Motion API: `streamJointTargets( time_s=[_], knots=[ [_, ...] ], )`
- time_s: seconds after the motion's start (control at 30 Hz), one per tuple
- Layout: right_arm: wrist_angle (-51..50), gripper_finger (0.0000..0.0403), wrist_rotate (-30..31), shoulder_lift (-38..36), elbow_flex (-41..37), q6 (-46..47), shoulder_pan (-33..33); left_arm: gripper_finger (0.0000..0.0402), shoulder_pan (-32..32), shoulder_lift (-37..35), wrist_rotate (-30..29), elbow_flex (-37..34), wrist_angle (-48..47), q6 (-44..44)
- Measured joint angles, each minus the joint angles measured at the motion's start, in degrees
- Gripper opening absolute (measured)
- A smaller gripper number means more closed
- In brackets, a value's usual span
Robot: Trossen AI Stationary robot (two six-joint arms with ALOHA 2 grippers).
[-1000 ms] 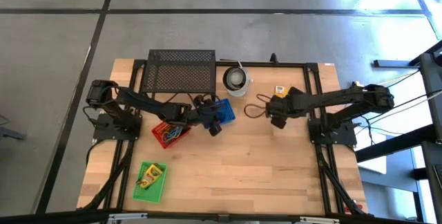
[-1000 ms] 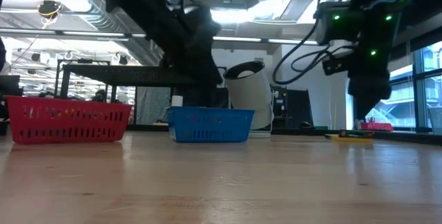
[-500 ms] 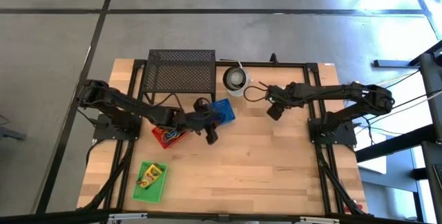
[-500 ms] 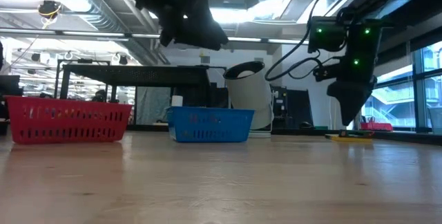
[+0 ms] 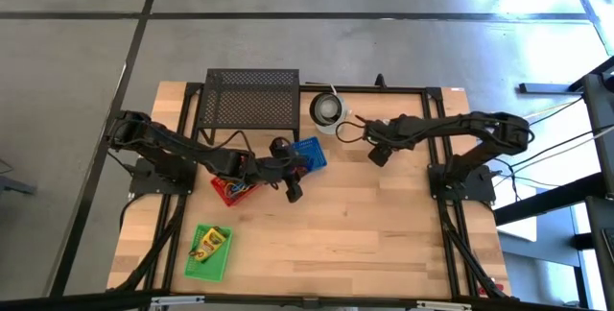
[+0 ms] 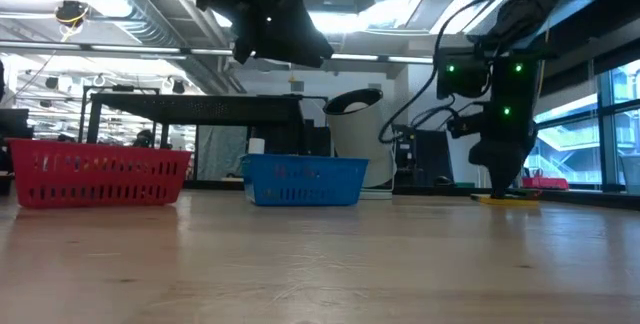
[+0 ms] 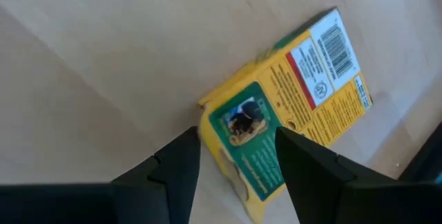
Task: Pick & Place Office Desk Supplies
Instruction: Put the crayon box into the green bin
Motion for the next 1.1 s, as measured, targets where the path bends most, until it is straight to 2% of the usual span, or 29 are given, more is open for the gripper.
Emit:
streamJointTargets(
  time_s=[0.17,0.27,0.63,0.87,1.1],
  knots=[
    [-0.12,0.0186,-0.05,2.51,0.08,-0.26,-1.2,0.013,-0.33,0.0,0.01,0.0,0.0,0.07],
    [0.02,0.0166,-0.38,2.85,0.17,-0.83,-1.86,0.013,-0.35,0.0,0.02,0.0,0.0,0.07],
    [-0.19,0.0011,0.49,2.98,0.04,-1.05,-2.42,0.013,-0.34,0.0,0.5,0.0,-0.01,0.04],
    [-1.23,0.0009,-0.47,1.84,-0.01,-1.3,-1.65,0.013,-1.52,0.0,1.65,0.0,-0.02,0.05],
    [-2.0,0.0006,-5.64,-4.37,-0.04,0.02,2.05,0.013,-2.23,0.0,1.65,0.0,-0.02,3.39]
  ],
)
